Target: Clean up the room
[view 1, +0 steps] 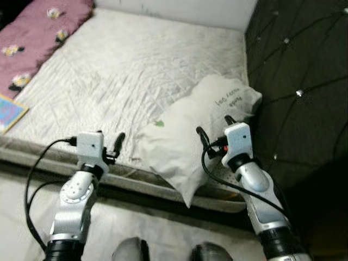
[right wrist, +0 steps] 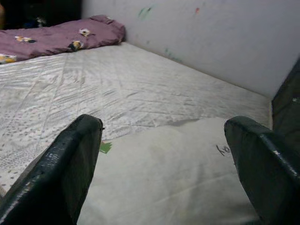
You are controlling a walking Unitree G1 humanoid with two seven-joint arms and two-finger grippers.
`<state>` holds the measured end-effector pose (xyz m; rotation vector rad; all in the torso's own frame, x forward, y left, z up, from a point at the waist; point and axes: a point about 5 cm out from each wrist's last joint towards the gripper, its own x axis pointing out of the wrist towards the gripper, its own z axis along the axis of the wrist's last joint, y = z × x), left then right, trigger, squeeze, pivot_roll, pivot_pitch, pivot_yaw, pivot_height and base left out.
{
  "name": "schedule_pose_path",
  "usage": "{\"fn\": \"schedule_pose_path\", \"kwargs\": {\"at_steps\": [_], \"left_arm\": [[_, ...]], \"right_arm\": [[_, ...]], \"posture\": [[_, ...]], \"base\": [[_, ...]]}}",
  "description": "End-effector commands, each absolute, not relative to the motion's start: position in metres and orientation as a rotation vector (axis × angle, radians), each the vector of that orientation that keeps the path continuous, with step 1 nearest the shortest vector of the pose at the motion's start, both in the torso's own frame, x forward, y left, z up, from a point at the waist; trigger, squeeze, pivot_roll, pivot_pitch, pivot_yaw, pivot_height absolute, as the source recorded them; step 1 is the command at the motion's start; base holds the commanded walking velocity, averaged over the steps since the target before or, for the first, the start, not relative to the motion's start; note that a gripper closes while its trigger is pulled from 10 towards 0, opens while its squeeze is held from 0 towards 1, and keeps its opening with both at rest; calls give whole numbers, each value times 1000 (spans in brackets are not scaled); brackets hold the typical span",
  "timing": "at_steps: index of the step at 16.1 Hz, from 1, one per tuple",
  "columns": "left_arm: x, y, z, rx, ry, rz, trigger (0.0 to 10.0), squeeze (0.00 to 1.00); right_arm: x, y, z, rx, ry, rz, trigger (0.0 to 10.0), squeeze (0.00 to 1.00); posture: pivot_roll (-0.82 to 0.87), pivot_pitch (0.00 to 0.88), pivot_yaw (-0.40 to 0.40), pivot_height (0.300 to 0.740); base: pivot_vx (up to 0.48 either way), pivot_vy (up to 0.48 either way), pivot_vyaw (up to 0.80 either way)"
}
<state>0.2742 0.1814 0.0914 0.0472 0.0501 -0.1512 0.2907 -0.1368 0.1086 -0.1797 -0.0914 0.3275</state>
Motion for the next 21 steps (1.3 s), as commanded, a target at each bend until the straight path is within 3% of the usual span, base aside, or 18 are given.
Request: {"fn": "schedule_pose_path", "kwargs": {"at_steps": [1, 7, 21], "left_arm": [[274, 174, 92, 49, 36, -187, 10000, 0], [273, 174, 97, 15, 8, -216, 10000, 0], [272, 171, 97, -1, 6, -238, 10000, 0]], "right_arm": [[289, -143, 107, -190, -82, 315, 10000, 0], [290, -142, 106, -183, -77, 315, 10000, 0], [291, -142, 105, -181, -73, 310, 10000, 0]], "posture": [[15, 84, -52, 740], [16, 81, -51, 740], [15, 85, -51, 740]], "base": [[0, 0, 0], [0, 0, -71], [314, 0, -158]]}}
